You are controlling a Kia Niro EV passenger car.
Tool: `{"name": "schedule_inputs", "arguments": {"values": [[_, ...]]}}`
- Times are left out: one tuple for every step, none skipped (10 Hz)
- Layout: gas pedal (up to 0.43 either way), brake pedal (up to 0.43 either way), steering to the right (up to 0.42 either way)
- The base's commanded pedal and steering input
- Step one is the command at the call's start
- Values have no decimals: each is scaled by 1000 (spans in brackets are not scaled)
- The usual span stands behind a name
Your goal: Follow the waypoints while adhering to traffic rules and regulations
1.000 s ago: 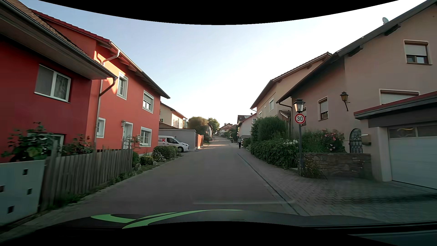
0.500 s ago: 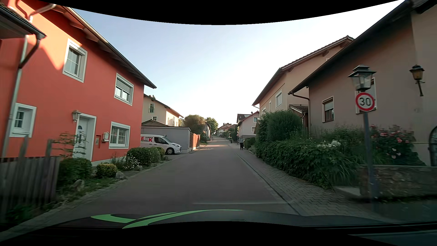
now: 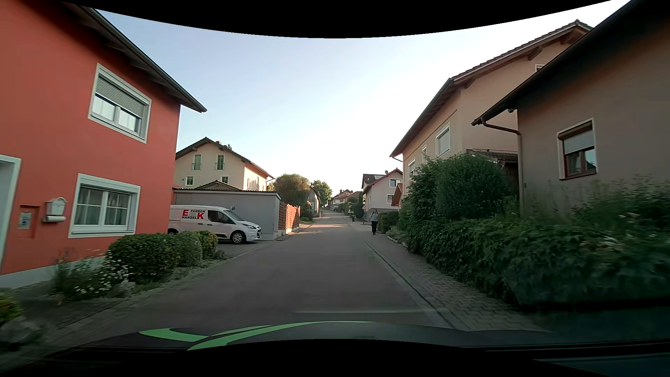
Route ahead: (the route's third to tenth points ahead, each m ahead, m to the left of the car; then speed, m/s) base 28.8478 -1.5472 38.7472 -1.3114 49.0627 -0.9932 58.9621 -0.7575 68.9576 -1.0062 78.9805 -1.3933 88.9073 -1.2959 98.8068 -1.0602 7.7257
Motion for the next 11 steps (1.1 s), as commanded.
{"name": "schedule_inputs", "arguments": {"values": [[138,0,10],[138,0,8],[150,0,8],[157,0,4],[157,0,0],[157,0,-1],[157,0,-1],[157,0,-1],[157,0,-1],[157,0,-1],[150,0,-1]]}}
